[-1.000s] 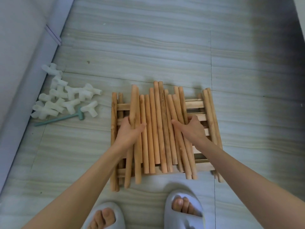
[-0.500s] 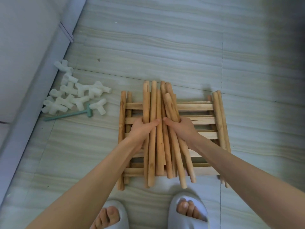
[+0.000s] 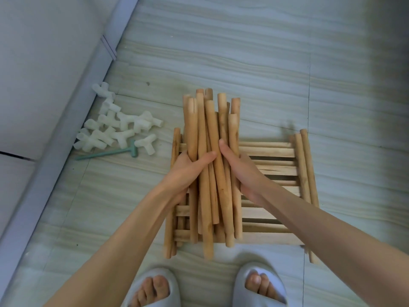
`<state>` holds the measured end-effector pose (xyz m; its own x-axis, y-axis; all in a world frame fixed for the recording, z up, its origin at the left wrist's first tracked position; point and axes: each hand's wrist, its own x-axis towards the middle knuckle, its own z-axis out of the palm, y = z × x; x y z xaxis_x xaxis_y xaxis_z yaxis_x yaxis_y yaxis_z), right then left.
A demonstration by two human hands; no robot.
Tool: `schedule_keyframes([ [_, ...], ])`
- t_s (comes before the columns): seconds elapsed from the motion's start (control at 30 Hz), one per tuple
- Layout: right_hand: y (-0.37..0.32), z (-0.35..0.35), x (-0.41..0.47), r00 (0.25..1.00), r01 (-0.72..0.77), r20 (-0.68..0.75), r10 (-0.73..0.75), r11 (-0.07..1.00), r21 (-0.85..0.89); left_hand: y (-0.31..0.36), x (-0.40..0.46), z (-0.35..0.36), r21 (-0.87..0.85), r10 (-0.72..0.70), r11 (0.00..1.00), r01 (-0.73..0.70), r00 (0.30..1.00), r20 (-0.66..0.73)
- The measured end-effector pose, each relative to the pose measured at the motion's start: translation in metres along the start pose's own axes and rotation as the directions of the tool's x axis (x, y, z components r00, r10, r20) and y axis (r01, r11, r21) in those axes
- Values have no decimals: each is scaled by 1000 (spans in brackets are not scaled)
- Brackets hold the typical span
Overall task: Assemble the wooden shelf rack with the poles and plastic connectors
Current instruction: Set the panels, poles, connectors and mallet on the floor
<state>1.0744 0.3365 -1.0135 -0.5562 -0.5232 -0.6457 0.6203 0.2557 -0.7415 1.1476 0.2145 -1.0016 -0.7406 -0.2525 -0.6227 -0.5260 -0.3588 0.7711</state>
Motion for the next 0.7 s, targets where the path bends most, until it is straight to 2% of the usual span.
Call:
schedule_keyframes([
  [0.2, -36, 82, 9, 971, 192, 168, -172, 976, -106, 40, -37, -70, -41, 219, 974, -221, 974, -59],
  [0.37, -49, 161, 22, 904, 390, 279, -324, 892, -230, 55, -68, -144, 4, 332, 943, -334, 935, -125],
  [0.47, -39, 190, 26, 849, 495, 340, -405, 834, -242, 45, -78, -174, -5, 350, 935, -355, 922, -164],
  [0.57, -15, 198, 27, 799, 568, 392, -456, 787, -240, 27, -84, -190, 13, 345, 938, -347, 927, -143],
  [0.7, 9, 187, 25, 786, 582, 457, -417, 749, -318, -2, -84, -189, 17, 272, 962, -274, 943, -192],
])
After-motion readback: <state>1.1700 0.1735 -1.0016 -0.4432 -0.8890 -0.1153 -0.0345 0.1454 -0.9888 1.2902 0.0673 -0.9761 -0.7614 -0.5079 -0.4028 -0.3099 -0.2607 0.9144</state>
